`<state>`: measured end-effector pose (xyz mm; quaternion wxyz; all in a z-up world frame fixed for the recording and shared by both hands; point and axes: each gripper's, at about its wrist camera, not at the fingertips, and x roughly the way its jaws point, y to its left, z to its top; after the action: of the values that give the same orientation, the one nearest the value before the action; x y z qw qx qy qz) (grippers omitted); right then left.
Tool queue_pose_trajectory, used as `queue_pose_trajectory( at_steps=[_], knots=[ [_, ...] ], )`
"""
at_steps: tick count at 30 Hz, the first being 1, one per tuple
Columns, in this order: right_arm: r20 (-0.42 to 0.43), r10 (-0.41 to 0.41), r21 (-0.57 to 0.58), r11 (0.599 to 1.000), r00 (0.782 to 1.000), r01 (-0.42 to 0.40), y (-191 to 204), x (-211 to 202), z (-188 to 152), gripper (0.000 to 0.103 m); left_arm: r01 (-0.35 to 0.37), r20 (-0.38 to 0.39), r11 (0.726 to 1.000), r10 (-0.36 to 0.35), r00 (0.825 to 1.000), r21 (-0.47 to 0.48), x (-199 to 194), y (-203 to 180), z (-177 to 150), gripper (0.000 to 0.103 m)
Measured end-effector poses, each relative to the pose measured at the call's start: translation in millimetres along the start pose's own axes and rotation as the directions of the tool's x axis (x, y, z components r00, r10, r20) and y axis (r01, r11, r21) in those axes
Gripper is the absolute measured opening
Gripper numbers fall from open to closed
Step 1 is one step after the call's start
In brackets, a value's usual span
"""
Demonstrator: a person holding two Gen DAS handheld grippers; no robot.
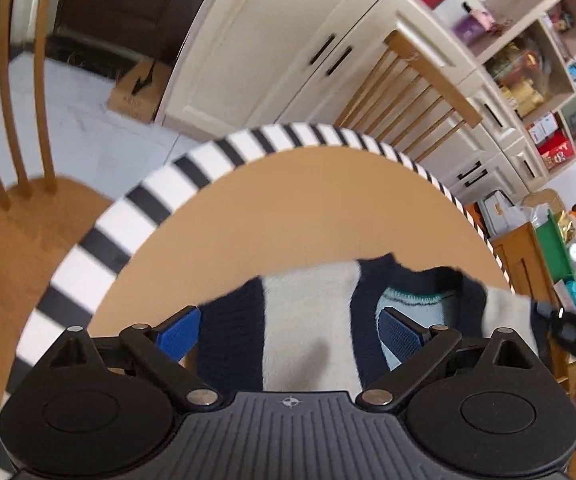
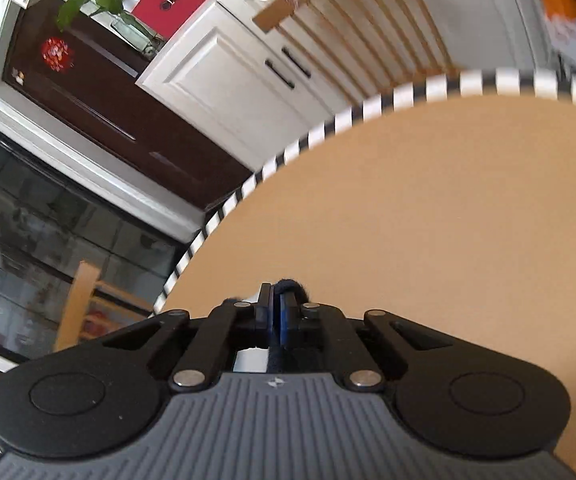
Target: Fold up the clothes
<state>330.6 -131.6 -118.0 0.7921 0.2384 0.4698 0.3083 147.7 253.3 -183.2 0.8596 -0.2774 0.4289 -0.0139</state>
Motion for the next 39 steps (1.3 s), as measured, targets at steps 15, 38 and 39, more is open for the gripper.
queue_pose_trajectory(
  at_steps=[15, 38, 39],
  knots=[
    [0.007, -0.318, -0.124, 0.940, 0.948, 0.316, 1, 93, 29, 0.005, -0.269, 0.201, 0.959, 0.248, 0.948, 0.087, 28, -56, 9, 0.088],
    [-0.167, -0.508, -0.570, 0.749, 0.845, 0.338, 7, -13, -105, 0.012, -0.193, 0.128, 0.934, 0.161, 0.979, 0.301, 28, -126, -92, 0.092],
    [-0.148, -0.534, -0.592, 0.722, 0.832, 0.358, 6, -14, -105, 0.010, -0.201, 0.123, 0.935, 0.172, 0.977, 0.291, 32, -125, -92, 0.092]
  ],
)
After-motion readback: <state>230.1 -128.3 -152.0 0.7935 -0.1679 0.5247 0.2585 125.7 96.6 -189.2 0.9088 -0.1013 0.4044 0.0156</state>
